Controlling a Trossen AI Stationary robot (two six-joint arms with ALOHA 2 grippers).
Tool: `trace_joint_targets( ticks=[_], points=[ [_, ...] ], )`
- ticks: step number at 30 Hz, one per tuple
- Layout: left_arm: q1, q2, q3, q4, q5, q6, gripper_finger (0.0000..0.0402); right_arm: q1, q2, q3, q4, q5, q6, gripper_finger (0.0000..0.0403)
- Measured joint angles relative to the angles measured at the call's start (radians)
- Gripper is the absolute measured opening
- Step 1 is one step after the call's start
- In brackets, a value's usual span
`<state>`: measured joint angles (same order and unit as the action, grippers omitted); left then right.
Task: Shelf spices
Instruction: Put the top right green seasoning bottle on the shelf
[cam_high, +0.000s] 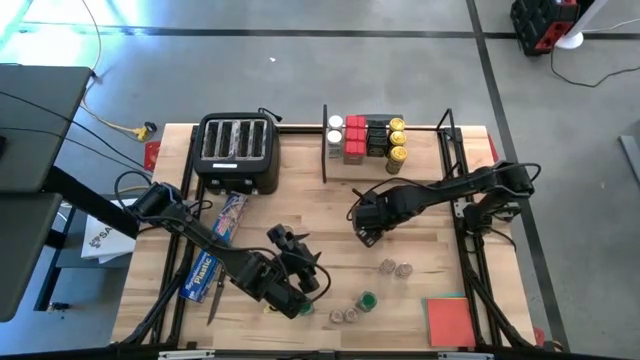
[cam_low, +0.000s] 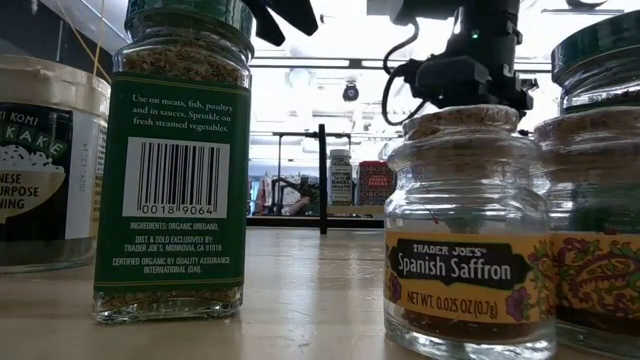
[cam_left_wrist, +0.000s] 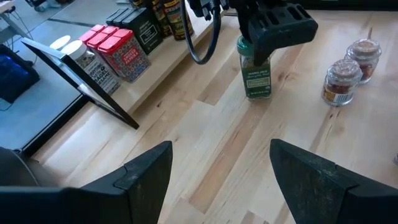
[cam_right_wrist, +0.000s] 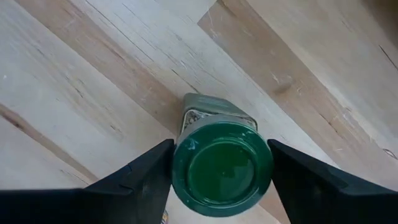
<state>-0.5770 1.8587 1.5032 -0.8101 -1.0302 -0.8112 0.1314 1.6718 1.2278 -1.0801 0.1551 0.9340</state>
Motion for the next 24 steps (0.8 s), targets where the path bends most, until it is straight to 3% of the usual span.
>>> trace_joint_targets(
  ticks=[5, 12, 18, 24],
  points=[
    [0.000, 0.000, 0.000, 0.000, 0.001, 0.000, 0.0266, 0.000, -0.001, 0.000, -0.002, 0.000, -0.025, 0.0196],
    [0.000, 0.000, 0.000, 0.001, 0.001, -0.002, 0.0266, 0.010, -0.028, 0.006, -0.087, -0.007, -0.148, 0.0193],
    [0.001, 0.000, 0.000, 0.000, 0.002, -0.002, 0.0266, -0.032, -0.155, 0.126, -0.342, 0.021, -0.379, 0.0193],
    [0.009, 0.000, 0.000, 0.002, -0.001, -0.001, 0.0266, -0.187, -0.277, 0.324, -0.494, 0.095, -0.743, 0.0193]
  ],
)
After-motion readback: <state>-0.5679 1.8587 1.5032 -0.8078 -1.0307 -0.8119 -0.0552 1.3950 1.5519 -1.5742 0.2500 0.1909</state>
